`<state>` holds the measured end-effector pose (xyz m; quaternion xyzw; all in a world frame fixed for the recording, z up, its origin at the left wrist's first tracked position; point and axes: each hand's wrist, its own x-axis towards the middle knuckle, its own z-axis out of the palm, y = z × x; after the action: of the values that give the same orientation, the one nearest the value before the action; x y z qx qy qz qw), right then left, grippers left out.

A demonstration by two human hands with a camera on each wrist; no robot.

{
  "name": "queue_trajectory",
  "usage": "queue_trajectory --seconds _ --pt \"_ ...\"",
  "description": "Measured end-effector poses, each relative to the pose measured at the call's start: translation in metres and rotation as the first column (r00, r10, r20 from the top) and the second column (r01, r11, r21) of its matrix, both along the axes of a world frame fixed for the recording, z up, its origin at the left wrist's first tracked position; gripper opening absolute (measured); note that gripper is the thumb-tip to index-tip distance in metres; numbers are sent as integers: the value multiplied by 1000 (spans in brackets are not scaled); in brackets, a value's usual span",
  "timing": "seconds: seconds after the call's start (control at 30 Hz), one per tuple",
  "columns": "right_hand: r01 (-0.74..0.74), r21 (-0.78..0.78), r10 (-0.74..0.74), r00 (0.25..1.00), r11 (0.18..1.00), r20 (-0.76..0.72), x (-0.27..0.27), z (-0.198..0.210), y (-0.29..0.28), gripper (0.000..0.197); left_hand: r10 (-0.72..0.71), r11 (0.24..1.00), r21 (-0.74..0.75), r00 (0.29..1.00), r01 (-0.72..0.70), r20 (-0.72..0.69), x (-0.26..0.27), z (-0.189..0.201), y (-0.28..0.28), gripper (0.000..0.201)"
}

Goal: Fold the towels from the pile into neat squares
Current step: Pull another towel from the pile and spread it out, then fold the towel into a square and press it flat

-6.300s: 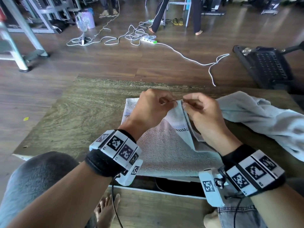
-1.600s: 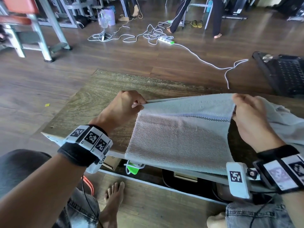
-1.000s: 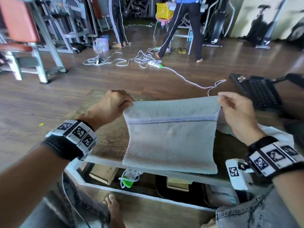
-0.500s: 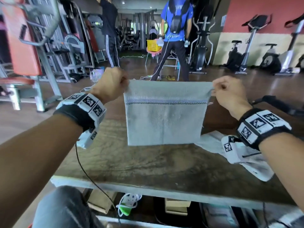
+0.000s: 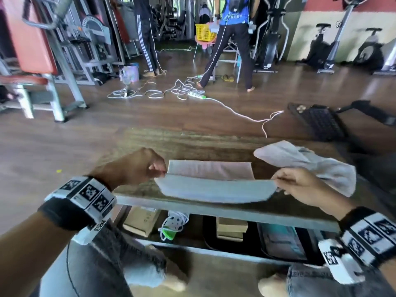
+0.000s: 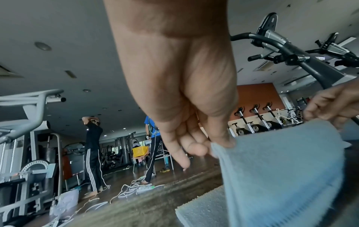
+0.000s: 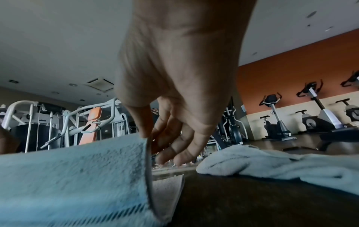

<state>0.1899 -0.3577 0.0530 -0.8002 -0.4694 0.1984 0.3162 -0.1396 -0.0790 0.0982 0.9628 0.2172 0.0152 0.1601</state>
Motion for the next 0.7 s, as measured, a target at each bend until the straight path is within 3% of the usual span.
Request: queue_trajectory --seconds 0.1,0.23,0.57,0.7 --pt "15 -67 -19 998 998 -54 -4 -11 -2 14 43 998 -53 998 -46 -55 -5 -19 -3 8" --pt "92 -17 -92 994 996 -50 -3 -16 14 13 136 989 -67 991 -135 9 10 -31 9 9" --pt "193 -38 -188 976 980 109 21 -43 97 17 392 920 -38 920 -391 28 60 -87 57 6" --pt "219 -78 -205 967 973 153 28 -67 120 16 441 896 -55 897 -440 7 71 -115 69 18"
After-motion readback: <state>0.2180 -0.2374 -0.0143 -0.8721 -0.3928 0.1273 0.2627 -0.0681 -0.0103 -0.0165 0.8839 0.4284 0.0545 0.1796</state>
